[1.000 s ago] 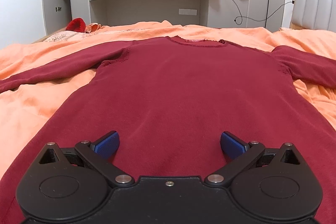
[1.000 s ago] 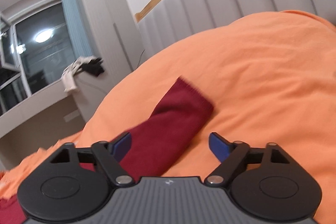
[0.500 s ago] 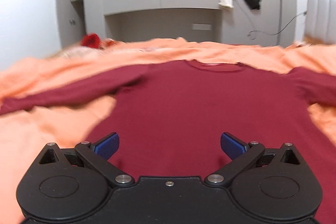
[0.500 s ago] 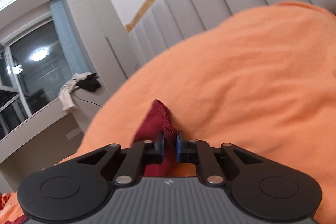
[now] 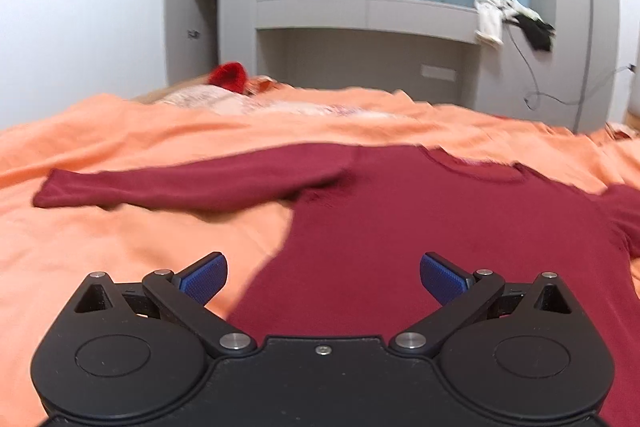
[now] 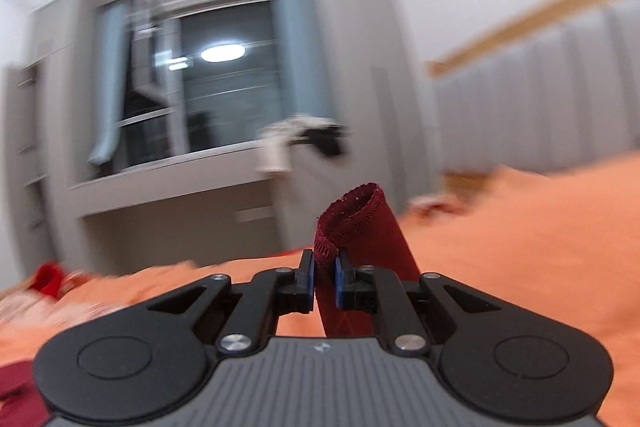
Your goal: Fold small clothes
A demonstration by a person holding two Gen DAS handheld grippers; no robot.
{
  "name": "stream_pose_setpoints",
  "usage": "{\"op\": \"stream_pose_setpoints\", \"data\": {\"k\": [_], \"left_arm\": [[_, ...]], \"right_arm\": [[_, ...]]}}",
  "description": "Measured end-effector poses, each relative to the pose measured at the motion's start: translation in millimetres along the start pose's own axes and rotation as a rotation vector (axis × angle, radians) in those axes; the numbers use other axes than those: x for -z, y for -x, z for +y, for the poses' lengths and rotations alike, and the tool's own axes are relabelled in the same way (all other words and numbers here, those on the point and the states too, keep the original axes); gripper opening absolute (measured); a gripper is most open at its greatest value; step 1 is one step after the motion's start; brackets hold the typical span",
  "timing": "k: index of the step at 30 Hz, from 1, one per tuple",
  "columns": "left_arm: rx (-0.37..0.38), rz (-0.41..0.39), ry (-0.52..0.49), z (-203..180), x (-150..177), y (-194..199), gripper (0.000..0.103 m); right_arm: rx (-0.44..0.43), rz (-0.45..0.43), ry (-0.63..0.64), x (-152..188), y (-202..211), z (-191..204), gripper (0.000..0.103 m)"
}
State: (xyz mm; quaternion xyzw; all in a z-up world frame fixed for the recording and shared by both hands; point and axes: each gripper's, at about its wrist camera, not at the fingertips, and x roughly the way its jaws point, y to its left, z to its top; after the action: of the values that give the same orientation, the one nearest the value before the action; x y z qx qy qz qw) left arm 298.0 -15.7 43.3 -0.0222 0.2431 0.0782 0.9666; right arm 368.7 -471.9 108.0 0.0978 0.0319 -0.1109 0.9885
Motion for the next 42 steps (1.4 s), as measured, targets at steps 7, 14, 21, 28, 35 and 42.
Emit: {"op": "stream_pose_setpoints", "data": {"k": [7,14,21,28,35,42], "left_arm": [[-0.045,-0.005,0.046,24,-10,4,0.103],[-0.132,-0.041,0.180,57,-22,9,0.103],[-0.157,-0.010,0.222,75,-25,3,0.102],[-0.118,0.026,0.188,65,-20,-7,0.102],[0.022,0.026,0.146,37,-16,-14,0.103],[0.066,0.148,0.024,1,7,-40,0.103]], "right_arm": [[-0.299,0.062,0.144,20,-4,135,0.010],[-0.575,0.224,0.263,83,10,228,0.010],[-0.711,0.399,0.455,147,46,262,0.015],[-0.773,0.437,0.457,131,73,215,0.077],[-0.497,0.410,0.234,104,56,105,0.095],[-0.152,0.454,-0.159,102,1,1,0.096]]}}
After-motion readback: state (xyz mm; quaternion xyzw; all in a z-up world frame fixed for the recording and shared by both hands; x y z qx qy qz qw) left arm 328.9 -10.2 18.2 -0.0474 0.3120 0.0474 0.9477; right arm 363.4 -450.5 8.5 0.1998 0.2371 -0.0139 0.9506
